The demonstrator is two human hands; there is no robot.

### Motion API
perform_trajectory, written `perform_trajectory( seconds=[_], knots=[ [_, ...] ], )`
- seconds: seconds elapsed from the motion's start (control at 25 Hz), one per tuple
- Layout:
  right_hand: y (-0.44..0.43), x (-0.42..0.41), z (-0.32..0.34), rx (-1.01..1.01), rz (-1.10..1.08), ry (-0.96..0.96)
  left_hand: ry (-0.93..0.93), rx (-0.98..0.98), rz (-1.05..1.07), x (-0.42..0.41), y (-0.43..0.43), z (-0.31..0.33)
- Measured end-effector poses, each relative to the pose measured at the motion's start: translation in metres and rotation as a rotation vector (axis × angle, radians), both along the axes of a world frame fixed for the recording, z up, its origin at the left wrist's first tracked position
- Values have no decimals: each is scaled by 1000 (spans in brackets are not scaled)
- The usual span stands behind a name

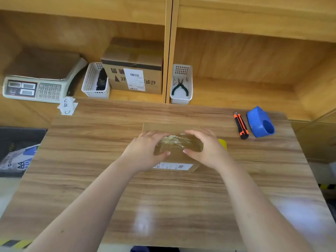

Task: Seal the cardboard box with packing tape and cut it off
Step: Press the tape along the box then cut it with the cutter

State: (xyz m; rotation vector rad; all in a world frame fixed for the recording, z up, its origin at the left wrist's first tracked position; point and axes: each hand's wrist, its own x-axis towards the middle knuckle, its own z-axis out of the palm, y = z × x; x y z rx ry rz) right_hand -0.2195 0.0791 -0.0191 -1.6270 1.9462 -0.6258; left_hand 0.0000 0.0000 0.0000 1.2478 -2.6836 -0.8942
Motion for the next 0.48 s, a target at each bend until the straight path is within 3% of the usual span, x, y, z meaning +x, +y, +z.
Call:
perform_trajectory(
  seconds=[0.16, 0.32, 0.48],
  knots=[
    [-3, 4, -9, -23, 27, 29, -36, -25, -1, -6, -4, -7],
    [-10, 1, -11, 16, 53, 70, -287, -264, 29, -18, 8, -34],
    [-26, -7, -18, 149, 153, 267, -417, -275, 111, -33, 29, -61]
  ],
)
